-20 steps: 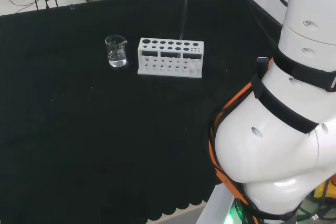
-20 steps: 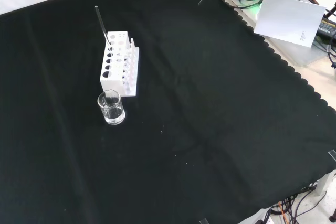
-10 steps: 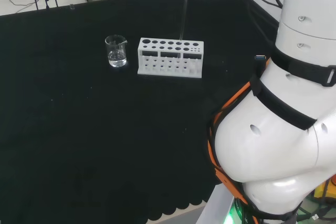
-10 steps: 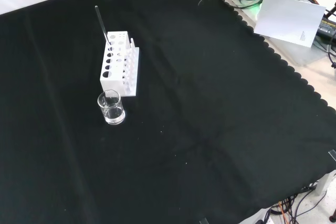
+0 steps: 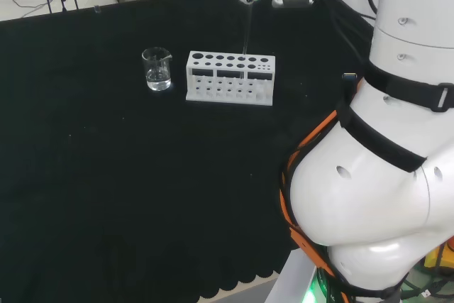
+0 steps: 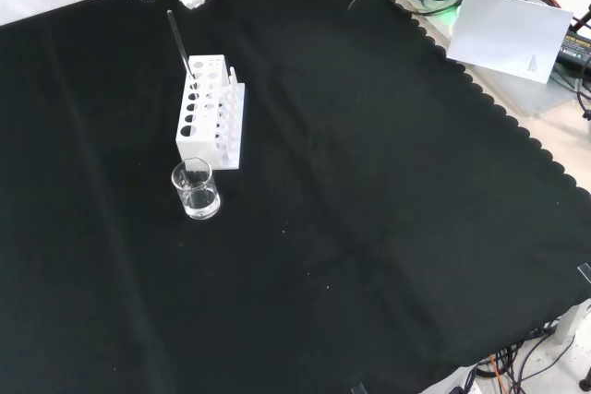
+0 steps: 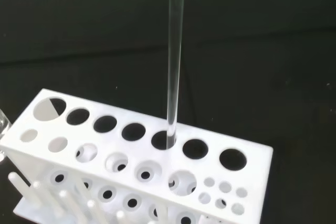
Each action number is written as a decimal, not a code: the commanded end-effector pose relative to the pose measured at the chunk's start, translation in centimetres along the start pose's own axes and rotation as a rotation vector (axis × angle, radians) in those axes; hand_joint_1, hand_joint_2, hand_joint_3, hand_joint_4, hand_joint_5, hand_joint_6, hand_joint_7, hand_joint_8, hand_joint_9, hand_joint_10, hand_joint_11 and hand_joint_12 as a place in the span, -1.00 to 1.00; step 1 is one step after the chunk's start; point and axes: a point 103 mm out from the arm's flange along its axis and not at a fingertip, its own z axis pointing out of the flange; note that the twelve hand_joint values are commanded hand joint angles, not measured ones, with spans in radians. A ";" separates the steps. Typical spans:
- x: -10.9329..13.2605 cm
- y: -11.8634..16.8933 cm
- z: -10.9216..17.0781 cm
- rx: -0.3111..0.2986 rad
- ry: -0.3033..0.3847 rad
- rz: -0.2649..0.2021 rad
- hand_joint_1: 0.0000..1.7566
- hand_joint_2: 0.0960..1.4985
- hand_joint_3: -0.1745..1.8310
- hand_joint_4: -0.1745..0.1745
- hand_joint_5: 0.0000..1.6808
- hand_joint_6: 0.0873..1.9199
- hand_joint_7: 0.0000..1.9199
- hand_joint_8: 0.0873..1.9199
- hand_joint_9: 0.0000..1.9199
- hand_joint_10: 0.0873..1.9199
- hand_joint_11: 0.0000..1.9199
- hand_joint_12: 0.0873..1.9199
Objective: Take the glass rod from the white test tube rack.
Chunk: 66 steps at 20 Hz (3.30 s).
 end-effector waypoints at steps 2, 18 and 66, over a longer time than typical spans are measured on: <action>0.7 0.7 0.8 0.003 0.007 -0.015 -0.15 0.08 -0.30 -1.00 -0.54 -0.26 -0.03 0.17 0.31 0.15 -0.26 0.36; 0.6 3.3 4.1 0.025 0.030 -0.039 -0.08 0.05 -0.27 -1.00 -0.33 -0.12 0.11 0.16 0.54 0.07 -0.18 0.33; 4.5 -1.3 -3.5 -0.091 0.095 -0.063 0.48 0.10 -0.47 -1.00 0.41 -0.65 0.21 0.06 0.75 -0.35 0.20 -0.22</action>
